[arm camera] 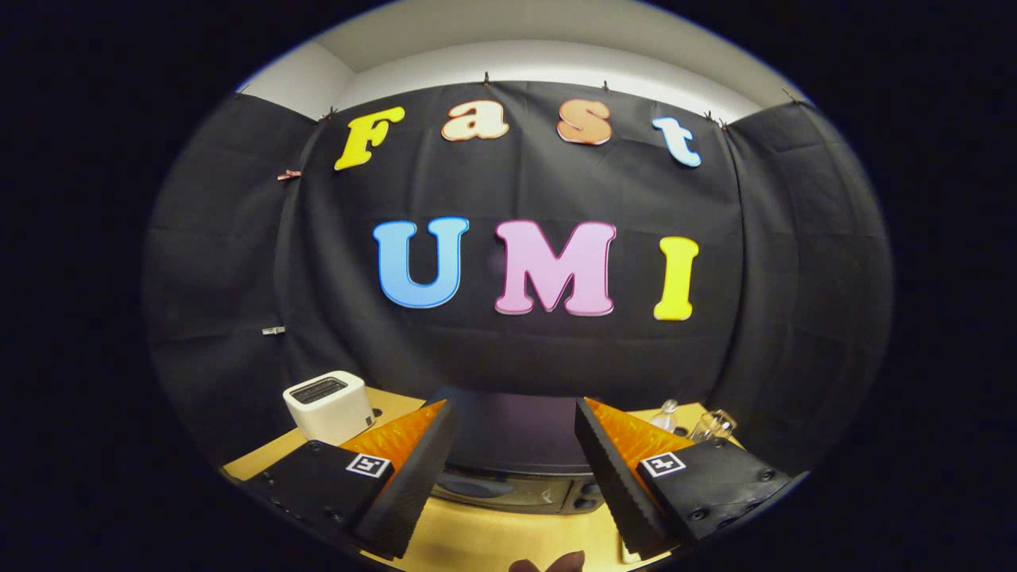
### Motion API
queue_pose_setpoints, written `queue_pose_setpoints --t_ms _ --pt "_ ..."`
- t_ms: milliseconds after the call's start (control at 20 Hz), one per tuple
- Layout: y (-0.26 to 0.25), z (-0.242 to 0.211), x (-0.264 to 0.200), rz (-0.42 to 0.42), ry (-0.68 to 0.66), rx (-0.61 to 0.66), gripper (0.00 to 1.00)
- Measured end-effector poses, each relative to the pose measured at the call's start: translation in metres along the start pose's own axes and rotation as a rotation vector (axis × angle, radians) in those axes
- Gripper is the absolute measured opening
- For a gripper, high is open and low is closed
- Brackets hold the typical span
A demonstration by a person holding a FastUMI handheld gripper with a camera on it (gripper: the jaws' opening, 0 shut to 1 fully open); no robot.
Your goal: Open the toaster oven, put the food inside, and close the toaster oven door.
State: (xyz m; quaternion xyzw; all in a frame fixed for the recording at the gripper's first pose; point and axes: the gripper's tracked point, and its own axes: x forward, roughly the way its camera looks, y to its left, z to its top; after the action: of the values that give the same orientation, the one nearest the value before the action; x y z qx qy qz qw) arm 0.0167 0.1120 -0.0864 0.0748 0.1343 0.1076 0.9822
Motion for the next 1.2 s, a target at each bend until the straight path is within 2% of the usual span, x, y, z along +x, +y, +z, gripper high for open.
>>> queue_pose_setpoints --t_ms 250,450,700,1200 --pt "0.022 -0.082 0.046 -0.054 0.182 0.010 0.98" --pt "0.032 -0.127 0.070 -0.079 0.283 -0.013 0.99" --pt "0.030 -0.147 0.094 -0.123 0.326 0.028 0.99" --pt "0.031 -0.158 0.072 -0.127 0.332 0.031 0.99"
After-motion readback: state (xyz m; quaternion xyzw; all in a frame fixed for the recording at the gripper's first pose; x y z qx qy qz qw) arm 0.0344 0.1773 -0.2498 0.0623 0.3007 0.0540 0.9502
